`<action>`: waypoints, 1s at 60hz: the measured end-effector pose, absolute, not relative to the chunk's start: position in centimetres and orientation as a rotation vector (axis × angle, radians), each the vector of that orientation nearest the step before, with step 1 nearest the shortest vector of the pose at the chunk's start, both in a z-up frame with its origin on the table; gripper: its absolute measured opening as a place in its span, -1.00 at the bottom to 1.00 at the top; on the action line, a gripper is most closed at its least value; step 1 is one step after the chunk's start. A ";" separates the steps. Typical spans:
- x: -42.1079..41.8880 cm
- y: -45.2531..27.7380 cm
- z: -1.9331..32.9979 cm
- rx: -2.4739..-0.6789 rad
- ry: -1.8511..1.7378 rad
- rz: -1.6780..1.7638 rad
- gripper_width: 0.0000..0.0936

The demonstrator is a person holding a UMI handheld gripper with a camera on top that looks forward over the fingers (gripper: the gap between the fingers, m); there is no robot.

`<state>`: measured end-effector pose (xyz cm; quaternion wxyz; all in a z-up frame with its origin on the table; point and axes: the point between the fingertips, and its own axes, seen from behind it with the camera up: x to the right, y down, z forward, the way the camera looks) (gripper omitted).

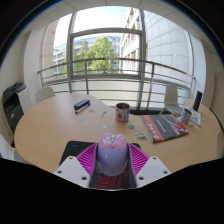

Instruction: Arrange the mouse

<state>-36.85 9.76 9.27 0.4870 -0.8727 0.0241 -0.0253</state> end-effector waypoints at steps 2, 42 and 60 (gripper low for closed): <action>-38.0 10.0 7.0 -2.169 0.052 -0.056 -0.04; -41.6 1.8 10.0 -2.254 0.068 -0.152 0.81; -44.8 -8.4 14.8 -2.208 0.077 -0.150 0.80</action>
